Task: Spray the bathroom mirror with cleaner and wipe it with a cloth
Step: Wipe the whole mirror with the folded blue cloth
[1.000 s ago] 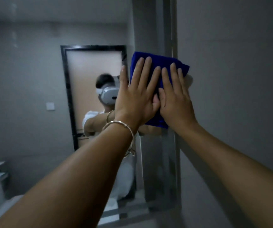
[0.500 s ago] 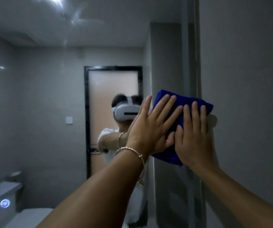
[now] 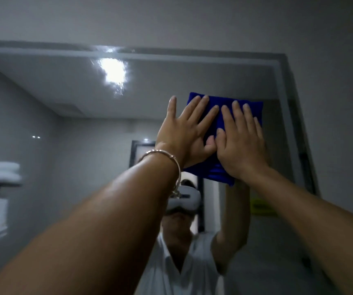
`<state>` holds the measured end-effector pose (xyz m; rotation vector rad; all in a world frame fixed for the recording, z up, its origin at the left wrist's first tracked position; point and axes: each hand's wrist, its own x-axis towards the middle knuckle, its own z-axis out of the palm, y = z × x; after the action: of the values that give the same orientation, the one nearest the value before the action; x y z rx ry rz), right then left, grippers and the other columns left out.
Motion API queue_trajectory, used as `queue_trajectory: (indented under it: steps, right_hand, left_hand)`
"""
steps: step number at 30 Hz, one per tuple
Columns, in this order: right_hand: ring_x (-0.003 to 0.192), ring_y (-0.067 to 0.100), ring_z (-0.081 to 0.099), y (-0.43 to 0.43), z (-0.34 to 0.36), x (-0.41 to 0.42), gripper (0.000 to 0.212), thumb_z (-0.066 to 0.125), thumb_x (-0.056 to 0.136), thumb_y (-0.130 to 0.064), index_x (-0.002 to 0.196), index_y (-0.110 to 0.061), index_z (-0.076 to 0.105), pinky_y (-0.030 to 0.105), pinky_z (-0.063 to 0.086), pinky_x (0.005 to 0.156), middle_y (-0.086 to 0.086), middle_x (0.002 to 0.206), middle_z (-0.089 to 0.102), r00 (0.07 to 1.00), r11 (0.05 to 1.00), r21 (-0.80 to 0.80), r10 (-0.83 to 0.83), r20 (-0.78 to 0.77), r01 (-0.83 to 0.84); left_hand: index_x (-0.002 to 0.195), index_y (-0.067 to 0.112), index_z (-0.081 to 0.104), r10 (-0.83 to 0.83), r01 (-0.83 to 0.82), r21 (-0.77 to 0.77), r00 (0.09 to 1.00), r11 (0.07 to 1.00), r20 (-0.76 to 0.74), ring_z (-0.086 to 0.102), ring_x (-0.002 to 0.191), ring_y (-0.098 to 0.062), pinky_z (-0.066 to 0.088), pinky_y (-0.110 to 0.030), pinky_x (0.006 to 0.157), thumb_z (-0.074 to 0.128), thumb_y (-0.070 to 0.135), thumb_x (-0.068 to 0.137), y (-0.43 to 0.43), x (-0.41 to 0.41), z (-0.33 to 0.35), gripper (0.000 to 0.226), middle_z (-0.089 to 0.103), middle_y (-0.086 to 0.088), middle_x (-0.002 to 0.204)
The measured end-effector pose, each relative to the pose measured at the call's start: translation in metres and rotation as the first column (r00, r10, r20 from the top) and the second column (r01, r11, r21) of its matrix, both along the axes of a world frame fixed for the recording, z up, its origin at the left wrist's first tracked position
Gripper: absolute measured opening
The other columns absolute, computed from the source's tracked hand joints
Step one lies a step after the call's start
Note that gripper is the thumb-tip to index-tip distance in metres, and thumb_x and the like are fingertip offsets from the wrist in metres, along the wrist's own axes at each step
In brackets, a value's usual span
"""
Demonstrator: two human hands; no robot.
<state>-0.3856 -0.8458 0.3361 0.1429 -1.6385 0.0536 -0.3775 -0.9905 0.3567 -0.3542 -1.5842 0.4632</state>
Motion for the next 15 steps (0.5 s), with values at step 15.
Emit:
queue_trajectory:
  steps: [15]
  right_hand:
    - [0.145,0.020,0.000,-0.211,0.053,-0.013,0.054,0.022,0.099,-0.036,0.150,-0.020,0.013,0.038,-0.001,0.115,0.003,0.158,0.009,0.997,0.997,0.047,0.059,-0.053,-0.056]
  left_hand:
    - [0.149,0.023,0.000,-0.127,0.126,0.120,0.992,0.985,0.001,-0.002,0.144,-0.018,0.005,-0.055,0.113,0.013,0.048,0.091,-0.210,-0.017,0.042,0.064,-0.003,-0.005,0.158]
